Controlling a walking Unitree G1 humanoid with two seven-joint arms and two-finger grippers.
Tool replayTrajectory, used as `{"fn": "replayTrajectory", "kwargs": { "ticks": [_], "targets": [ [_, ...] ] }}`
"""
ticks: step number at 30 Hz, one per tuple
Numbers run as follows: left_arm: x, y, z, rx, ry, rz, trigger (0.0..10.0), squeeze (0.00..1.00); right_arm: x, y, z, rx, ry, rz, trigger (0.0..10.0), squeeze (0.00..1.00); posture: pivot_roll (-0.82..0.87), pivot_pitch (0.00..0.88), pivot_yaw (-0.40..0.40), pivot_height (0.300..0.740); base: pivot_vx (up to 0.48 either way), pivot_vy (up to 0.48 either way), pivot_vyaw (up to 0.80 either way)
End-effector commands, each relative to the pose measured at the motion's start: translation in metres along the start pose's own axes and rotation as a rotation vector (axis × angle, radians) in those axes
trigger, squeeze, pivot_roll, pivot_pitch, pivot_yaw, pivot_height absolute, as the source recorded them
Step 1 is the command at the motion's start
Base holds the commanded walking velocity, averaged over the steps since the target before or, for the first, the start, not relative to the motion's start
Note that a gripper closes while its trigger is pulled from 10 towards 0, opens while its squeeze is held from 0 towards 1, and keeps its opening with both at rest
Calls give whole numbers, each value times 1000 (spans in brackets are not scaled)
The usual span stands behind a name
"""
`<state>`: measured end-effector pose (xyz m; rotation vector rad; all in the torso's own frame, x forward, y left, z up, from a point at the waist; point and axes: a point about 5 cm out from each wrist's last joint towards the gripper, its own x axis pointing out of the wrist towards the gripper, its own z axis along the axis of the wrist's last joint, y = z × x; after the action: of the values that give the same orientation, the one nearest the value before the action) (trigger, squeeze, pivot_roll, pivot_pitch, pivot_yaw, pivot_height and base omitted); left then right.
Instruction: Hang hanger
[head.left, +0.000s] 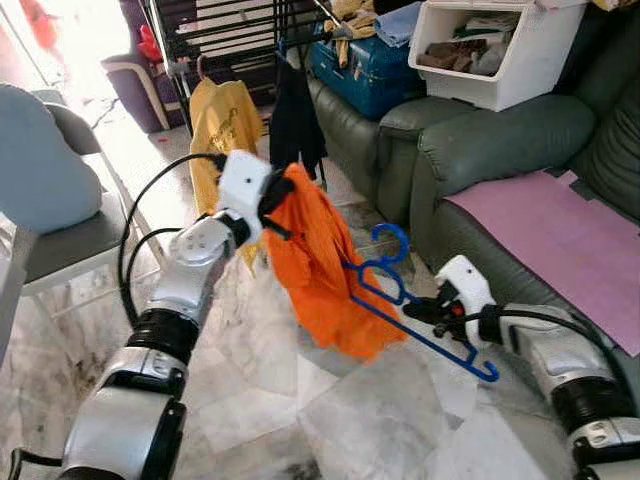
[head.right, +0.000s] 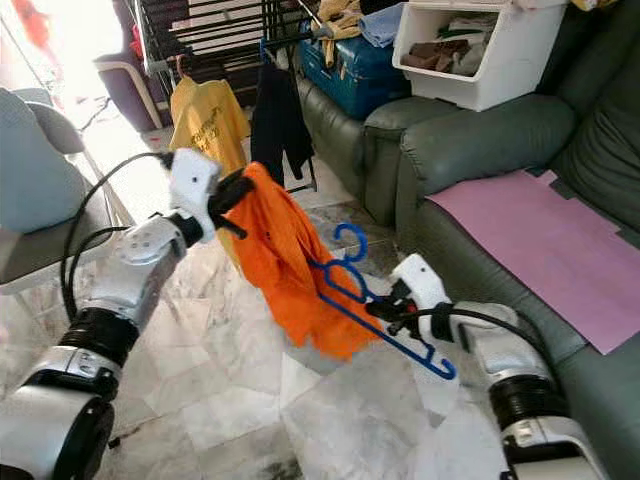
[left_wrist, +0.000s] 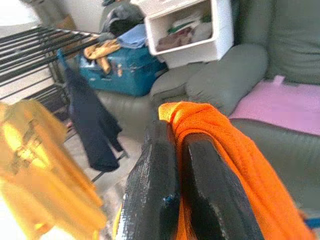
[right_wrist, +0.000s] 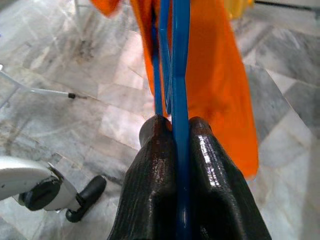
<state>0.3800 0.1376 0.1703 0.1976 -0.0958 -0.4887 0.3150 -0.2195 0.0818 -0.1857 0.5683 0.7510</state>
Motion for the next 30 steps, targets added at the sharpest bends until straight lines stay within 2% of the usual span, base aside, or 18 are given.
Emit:
{"fn": "replayTrajectory", "kwargs": {
  "ticks": [1, 7, 10, 13, 14, 16, 17, 19, 22, 23, 25, 30],
  "targets": [
    [2, 13, 19, 69, -70, 44, 10000, 0, -8, -9, -8, 46, 42, -59, 10000, 0, -191, 0, 74, 740, 0, 0, 0],
    [-1, 9, 11, 138, -58, 24, 10000, 0, -18, -30, -6, 90, 48, -217, 10000, 0, -195, 0, 72, 740, 0, 0, 0],
    [-1, 1, 10, 178, -67, -4, 10000, 0, -23, -45, 3, 116, 22, -371, 10000, 0, -194, 0, 70, 740, 0, 0, 0],
    [0, -8, 12, 193, -93, -42, 10000, 0, -27, -56, 15, 176, -58, -508, 10000, 0, -193, 0, 69, 740, 0, 0, 0],
    [0, -18, 11, 215, -99, -85, 10000, 0, -30, -62, 25, 213, -129, -581, 10000, 0, -184, 0, 66, 740, 0, 0, 0],
    [0, -25, 9, 232, -97, -118, 10000, 0, -31, -64, 30, 236, -165, -604, 10000, 0, -183, 0, 66, 740, 0, 0, 0],
    [-1, -34, 3, 281, -81, -156, 10000, 0, -26, -62, 42, 257, -217, -560, 10000, 0, -183, 0, 67, 740, 0, 0, 0],
    [-3, -39, -3, 338, -68, -170, 10000, 0, -20, -56, 52, 267, -258, -477, 10000, 0, -183, 0, 67, 740, 0, 0, 0],
    [-3, -46, -13, 360, -26, -189, 10000, 0, -8, -38, 64, 183, -246, -266, 10000, 0, -186, 0, 68, 740, 0, 0, 0],
    [-2, -47, -17, 384, 3, -184, 10000, 0, -5, -28, 61, 158, -211, -149, 10000, 0, -186, 0, 67, 740, 0, 0, 0],
    [-2, -50, -18, 401, -4, -198, 10000, 0, -3, -19, 54, 112, -163, -54, 10000, 0, -188, 0, 66, 740, 0, 0, 0],
    [0, -51, -15, 368, -10, -182, 10000, 0, -4, -19, 24, 81, -22, -55, 10000, 0, -190, 0, 65, 740, 0, 0, 0]
  ]
}}
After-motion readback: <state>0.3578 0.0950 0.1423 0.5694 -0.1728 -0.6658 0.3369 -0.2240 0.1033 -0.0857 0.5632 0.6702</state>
